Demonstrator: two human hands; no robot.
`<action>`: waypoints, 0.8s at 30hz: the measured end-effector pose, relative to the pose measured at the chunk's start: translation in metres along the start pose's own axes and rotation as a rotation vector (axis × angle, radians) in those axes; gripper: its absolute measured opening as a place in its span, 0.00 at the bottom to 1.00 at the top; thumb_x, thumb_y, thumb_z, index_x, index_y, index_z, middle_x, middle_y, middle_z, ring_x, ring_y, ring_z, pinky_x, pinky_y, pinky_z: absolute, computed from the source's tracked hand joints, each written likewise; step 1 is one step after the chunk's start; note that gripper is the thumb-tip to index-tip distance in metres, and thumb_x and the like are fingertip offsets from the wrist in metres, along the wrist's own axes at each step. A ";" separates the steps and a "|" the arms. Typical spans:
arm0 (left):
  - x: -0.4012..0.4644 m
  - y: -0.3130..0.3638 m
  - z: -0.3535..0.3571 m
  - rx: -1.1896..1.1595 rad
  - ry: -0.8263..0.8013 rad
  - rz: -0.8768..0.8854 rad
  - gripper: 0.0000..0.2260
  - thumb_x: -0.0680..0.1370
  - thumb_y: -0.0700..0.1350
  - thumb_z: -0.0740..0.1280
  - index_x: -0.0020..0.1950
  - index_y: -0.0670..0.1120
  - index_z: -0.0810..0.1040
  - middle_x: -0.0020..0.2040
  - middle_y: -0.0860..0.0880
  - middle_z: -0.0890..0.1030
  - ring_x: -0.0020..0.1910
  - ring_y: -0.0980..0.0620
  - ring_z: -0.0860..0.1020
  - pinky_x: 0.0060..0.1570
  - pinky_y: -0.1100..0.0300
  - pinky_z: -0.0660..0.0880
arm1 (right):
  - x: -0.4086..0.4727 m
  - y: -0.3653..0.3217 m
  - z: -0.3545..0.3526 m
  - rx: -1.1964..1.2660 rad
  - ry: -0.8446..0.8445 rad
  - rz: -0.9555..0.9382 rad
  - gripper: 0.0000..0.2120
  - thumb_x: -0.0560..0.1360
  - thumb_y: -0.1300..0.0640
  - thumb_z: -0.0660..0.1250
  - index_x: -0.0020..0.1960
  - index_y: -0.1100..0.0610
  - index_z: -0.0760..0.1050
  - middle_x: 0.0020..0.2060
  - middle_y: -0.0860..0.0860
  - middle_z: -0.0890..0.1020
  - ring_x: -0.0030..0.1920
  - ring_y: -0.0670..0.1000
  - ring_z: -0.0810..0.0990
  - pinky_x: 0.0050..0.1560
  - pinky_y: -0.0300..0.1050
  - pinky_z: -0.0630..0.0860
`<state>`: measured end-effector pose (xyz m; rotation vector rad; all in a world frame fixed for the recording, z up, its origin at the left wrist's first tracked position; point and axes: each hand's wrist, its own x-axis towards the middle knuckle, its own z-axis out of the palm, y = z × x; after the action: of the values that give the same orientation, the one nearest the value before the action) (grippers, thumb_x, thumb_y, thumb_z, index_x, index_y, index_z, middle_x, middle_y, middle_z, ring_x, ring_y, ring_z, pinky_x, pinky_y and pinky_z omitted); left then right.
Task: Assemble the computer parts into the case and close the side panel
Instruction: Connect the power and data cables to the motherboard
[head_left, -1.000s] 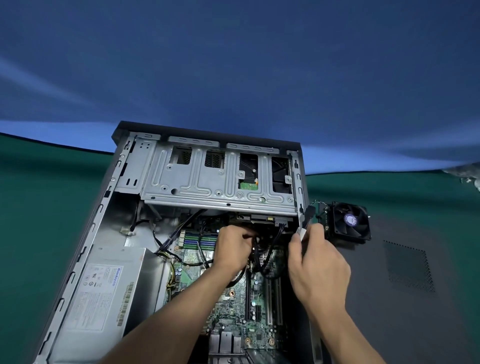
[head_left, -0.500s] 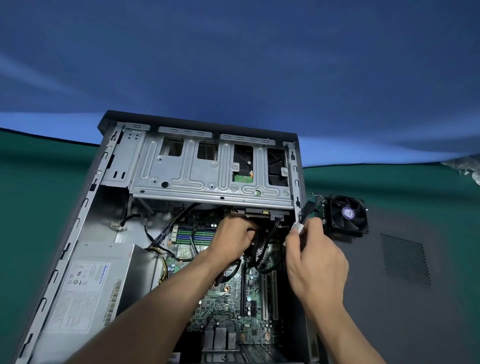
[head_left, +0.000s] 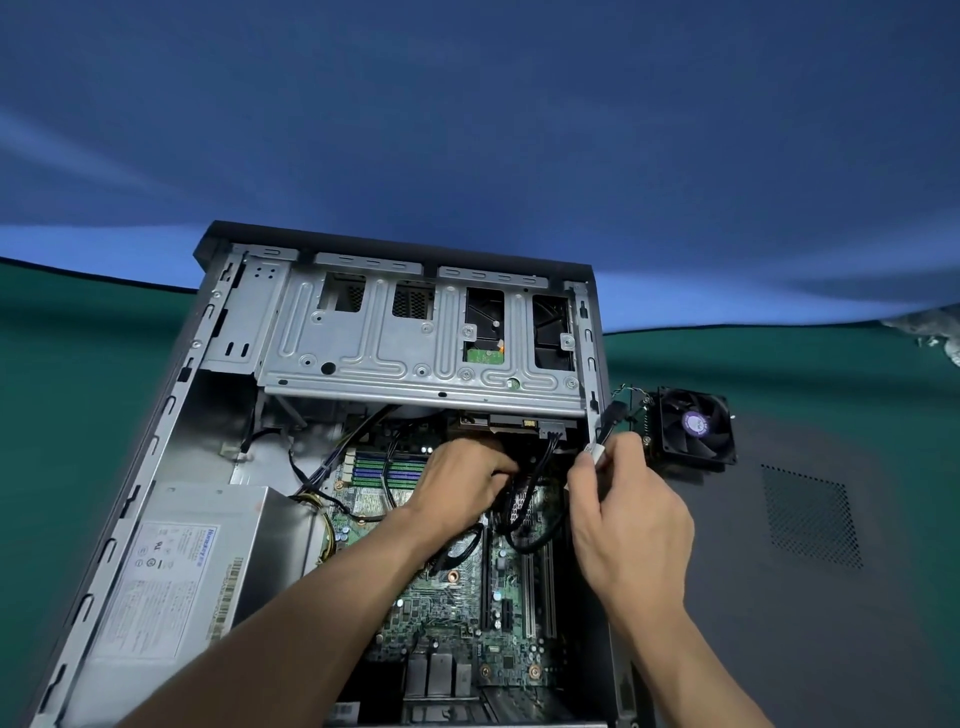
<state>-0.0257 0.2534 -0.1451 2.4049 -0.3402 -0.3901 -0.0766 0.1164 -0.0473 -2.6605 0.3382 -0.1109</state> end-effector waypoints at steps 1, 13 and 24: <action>-0.001 0.001 0.001 0.003 0.013 0.010 0.11 0.77 0.42 0.68 0.59 0.47 0.81 0.54 0.49 0.83 0.50 0.52 0.82 0.61 0.60 0.72 | 0.000 0.000 0.000 -0.005 -0.002 -0.002 0.10 0.74 0.45 0.51 0.41 0.51 0.60 0.25 0.47 0.70 0.28 0.51 0.66 0.32 0.48 0.59; 0.007 -0.004 0.003 -0.363 0.068 -0.236 0.08 0.77 0.38 0.68 0.53 0.45 0.83 0.45 0.46 0.85 0.42 0.43 0.83 0.41 0.49 0.80 | 0.000 -0.001 -0.002 0.022 -0.005 0.032 0.10 0.78 0.49 0.54 0.40 0.52 0.60 0.25 0.49 0.71 0.27 0.43 0.65 0.30 0.49 0.57; 0.005 -0.006 0.004 -0.342 0.034 -0.161 0.09 0.77 0.38 0.67 0.56 0.43 0.81 0.56 0.47 0.82 0.42 0.53 0.83 0.44 0.63 0.80 | 0.001 0.000 0.000 0.033 0.006 0.024 0.10 0.78 0.50 0.56 0.41 0.53 0.62 0.26 0.50 0.73 0.27 0.50 0.66 0.32 0.48 0.60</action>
<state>-0.0220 0.2542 -0.1526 2.1047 -0.0573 -0.4406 -0.0760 0.1160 -0.0469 -2.6233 0.3669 -0.1154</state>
